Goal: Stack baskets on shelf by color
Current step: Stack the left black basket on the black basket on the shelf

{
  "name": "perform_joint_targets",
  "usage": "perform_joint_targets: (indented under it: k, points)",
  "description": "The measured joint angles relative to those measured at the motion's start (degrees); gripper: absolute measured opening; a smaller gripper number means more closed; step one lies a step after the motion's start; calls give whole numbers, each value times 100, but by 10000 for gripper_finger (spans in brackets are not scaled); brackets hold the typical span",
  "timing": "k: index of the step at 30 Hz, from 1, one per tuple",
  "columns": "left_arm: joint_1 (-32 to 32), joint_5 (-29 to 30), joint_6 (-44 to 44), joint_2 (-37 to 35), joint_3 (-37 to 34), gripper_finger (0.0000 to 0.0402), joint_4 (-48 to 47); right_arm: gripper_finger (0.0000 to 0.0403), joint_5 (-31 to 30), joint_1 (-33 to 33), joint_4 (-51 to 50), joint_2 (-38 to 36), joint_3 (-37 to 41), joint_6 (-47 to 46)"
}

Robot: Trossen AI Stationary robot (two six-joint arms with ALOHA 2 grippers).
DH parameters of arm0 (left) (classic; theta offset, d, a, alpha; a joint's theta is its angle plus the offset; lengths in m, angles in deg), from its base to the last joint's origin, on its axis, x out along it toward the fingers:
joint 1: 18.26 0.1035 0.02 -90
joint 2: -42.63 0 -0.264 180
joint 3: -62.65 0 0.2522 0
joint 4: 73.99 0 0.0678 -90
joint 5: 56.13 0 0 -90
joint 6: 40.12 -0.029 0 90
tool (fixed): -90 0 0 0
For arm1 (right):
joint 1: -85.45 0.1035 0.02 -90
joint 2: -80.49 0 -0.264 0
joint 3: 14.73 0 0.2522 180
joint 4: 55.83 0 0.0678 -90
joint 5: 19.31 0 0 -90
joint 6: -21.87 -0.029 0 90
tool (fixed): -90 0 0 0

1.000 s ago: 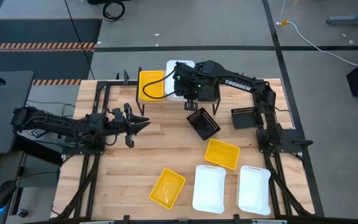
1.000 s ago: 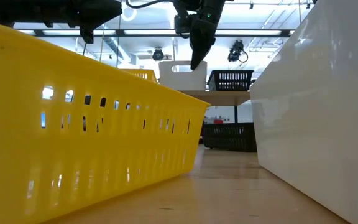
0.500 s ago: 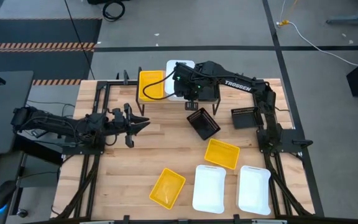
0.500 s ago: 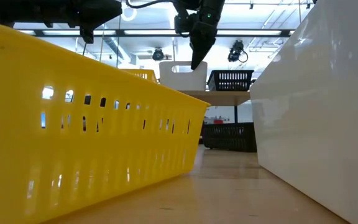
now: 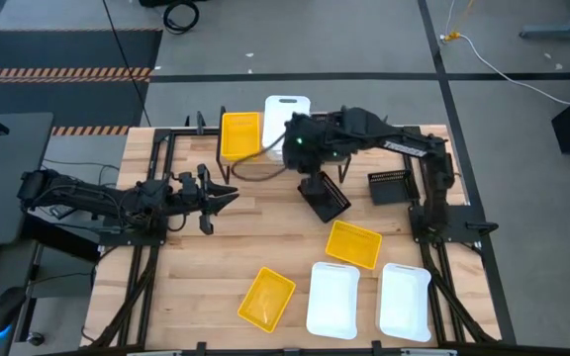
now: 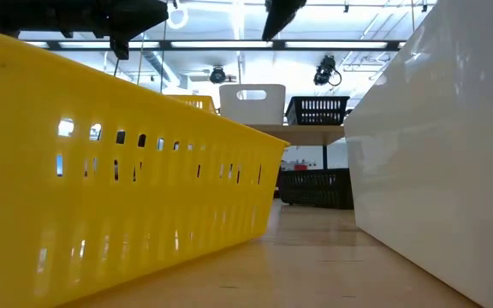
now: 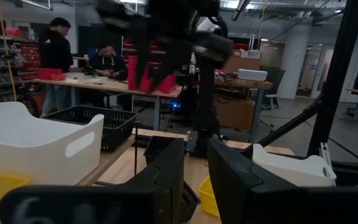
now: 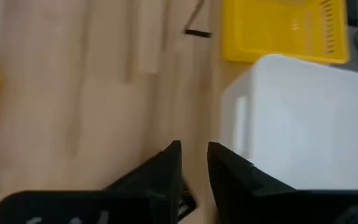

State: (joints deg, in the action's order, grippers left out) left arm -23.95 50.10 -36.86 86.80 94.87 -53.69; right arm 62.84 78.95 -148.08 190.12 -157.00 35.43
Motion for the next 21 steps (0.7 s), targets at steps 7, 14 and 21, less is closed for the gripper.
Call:
perform_joint_targets:
  k: [7, 14, 21]
  points:
    - [-8, -2, 63, 0, 0, 78, -1, 84, 6, 715, -752, -14, 75, -812]
    - [-135, -2, 63, 0, 0, 78, 0, 84, 17, 1085, -748, -11, 1084, -1137]
    - [-170, -2, 54, 2, 0, 78, -1, 84, 48, 1068, -677, -5, 2644, -1235]
